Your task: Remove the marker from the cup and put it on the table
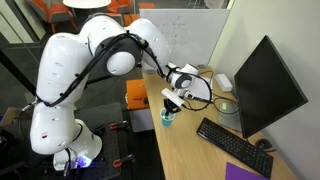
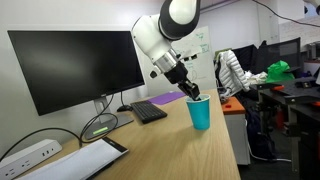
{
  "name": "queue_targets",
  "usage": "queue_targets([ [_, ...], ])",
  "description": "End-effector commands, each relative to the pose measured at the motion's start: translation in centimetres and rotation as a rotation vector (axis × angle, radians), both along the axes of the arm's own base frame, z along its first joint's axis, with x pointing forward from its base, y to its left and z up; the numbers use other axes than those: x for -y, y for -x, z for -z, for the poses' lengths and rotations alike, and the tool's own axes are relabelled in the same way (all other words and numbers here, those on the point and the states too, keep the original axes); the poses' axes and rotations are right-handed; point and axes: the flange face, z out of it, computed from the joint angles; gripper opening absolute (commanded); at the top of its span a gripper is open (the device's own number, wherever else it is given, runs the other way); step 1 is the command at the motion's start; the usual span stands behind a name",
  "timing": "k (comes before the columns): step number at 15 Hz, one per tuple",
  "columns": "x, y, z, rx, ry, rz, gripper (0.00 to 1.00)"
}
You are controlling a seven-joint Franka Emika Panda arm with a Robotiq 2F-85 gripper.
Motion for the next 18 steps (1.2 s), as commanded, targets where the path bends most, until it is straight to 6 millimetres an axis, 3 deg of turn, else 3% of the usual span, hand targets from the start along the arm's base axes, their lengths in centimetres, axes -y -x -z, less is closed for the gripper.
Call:
queue_targets([
  [1, 0.4, -0.2, 0.1, -0.022, 0.048, 0.029, 0.32],
  [4, 0.9, -0.1, 0.6, -0.035, 0.06, 0.045, 0.42],
  [11, 1.1, 0.0, 1.9, -0.07, 0.077, 0.067, 0.24],
  [13, 1.0, 0.0, 2.0, -0.077, 0.076, 0.068, 0.0],
  [15, 1.0, 0.0, 1.8, -0.08, 0.079, 0.072, 0.05],
  [18, 1.0, 0.0, 1.2, -0.077, 0.076, 0.071, 0.05],
])
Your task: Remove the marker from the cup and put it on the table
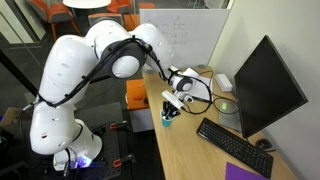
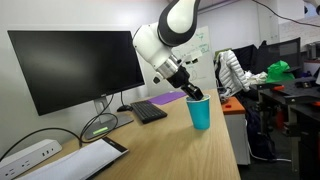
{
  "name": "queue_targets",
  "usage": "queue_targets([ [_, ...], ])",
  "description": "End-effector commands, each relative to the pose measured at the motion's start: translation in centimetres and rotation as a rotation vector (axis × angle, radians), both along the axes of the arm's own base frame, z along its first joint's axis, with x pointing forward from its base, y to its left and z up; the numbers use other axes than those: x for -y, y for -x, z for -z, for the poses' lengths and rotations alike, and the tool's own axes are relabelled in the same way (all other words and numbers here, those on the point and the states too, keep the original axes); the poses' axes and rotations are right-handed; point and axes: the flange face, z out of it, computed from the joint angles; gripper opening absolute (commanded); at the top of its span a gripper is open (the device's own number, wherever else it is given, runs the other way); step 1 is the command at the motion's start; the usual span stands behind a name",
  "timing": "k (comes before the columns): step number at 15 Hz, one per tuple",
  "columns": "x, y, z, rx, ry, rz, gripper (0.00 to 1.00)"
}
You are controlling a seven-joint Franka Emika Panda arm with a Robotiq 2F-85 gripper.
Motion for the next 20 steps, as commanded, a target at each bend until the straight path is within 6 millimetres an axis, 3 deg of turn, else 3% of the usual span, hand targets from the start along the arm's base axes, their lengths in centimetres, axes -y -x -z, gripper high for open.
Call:
queue_targets([
  [1, -0.1, -0.2, -0.9, -0.01, 0.031, 0.017, 0.05],
  [6, 0.0, -0.2, -2.8, -0.022, 0.041, 0.028, 0.05],
  [11, 0.4, 0.4, -6.2, -0.058, 0.043, 0.043, 0.05],
  [20, -1.0, 2.1, -16.5, 0.081, -0.009, 0.011, 0.05],
])
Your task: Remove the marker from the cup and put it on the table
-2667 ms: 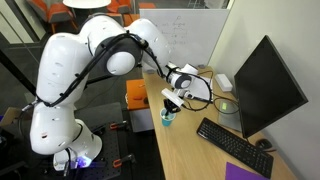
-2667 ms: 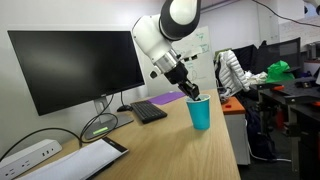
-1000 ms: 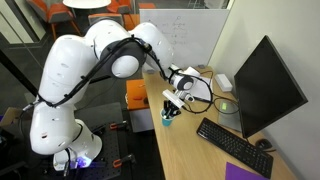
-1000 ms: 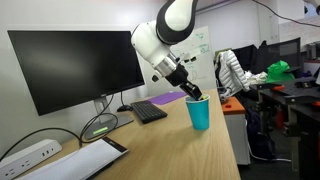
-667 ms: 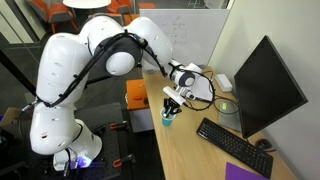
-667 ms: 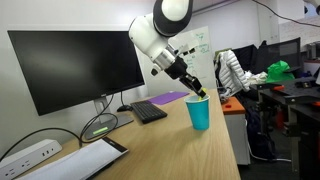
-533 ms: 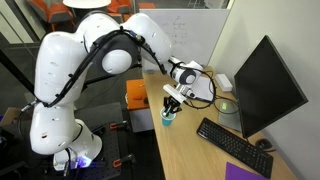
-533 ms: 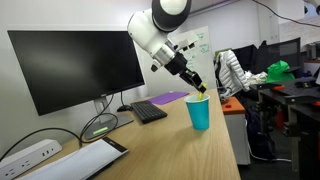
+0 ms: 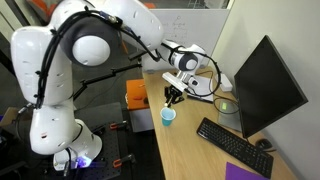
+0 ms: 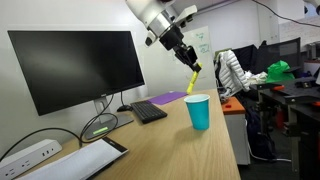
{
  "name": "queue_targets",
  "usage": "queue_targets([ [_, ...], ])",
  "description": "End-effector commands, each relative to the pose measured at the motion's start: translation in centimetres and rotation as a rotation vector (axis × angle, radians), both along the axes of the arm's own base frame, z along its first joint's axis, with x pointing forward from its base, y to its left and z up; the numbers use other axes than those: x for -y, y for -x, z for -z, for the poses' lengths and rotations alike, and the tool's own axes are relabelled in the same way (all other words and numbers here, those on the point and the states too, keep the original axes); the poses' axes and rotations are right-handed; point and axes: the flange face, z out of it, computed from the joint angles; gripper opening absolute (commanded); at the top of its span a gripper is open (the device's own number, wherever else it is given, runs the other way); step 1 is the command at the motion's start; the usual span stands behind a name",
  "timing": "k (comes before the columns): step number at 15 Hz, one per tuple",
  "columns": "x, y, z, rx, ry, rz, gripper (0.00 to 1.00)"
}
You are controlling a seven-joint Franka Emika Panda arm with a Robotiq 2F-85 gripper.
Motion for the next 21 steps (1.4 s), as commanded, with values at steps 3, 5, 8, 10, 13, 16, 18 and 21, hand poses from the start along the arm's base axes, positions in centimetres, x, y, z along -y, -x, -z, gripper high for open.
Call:
queue_targets([
  [3, -2.2, 2.6, -4.7, 0.139, -0.121, -0.043, 0.05],
  [5, -4.5, 3.0, -4.4, 0.232, -0.187, -0.066, 0.05],
  [8, -8.4, 3.5, -2.1, 0.377, -0.246, -0.094, 0.05],
  [10, -10.8, 4.0, 0.3, 0.444, -0.261, -0.106, 0.05],
  [13, -13.3, 4.6, 4.3, 0.504, -0.272, -0.111, 0.05],
  [16, -14.5, 3.9, 7.9, 0.569, -0.281, -0.12, 0.05],
  [18, -14.6, 3.0, 10.4, 0.605, -0.284, -0.095, 0.05],
  [21, -14.6, 1.4, 13.9, 0.617, -0.283, -0.064, 0.05],
])
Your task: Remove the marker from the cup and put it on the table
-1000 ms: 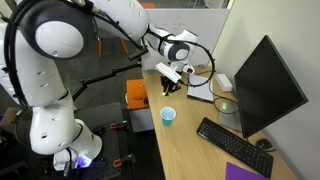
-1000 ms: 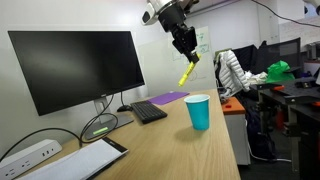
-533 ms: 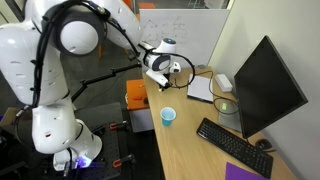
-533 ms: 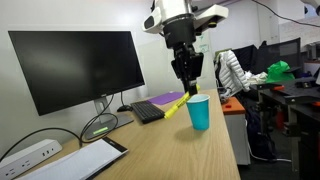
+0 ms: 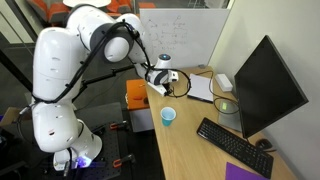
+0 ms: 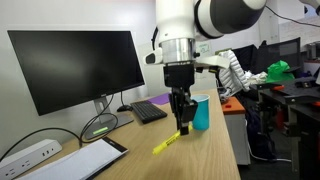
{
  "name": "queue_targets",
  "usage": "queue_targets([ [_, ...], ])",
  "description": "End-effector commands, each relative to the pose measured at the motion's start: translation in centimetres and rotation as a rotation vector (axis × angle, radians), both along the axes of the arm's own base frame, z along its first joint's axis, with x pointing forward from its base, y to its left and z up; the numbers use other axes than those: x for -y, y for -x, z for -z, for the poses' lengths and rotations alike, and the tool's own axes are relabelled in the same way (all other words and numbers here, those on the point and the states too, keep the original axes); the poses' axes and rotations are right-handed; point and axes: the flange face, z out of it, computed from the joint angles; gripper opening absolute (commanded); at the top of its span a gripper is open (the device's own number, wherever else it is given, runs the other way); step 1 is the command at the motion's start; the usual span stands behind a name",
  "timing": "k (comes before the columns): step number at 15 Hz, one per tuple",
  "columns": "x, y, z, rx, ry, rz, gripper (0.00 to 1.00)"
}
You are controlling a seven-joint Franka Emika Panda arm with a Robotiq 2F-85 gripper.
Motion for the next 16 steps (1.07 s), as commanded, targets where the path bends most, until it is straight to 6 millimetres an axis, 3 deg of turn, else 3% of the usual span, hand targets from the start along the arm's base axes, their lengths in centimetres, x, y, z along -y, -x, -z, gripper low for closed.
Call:
queue_targets([
  [1, -0.8, -2.1, 2.7, 0.039, -0.003, 0.029, 0.05],
  [3, -1.2, -2.9, 4.1, 0.057, -0.004, 0.036, 0.05],
  [4, -1.4, -3.1, 4.6, 0.062, -0.003, 0.045, 0.45],
  [5, -1.5, -3.3, 4.9, 0.064, 0.003, 0.045, 0.46],
  [8, -1.1, -3.3, 4.5, 0.043, 0.01, 0.064, 0.68],
  [12, 1.5, -2.6, 0.9, -0.097, 0.013, 0.144, 0.97],
  [16, 6.0, -2.2, -5.2, -0.261, 0.003, 0.263, 1.0],
])
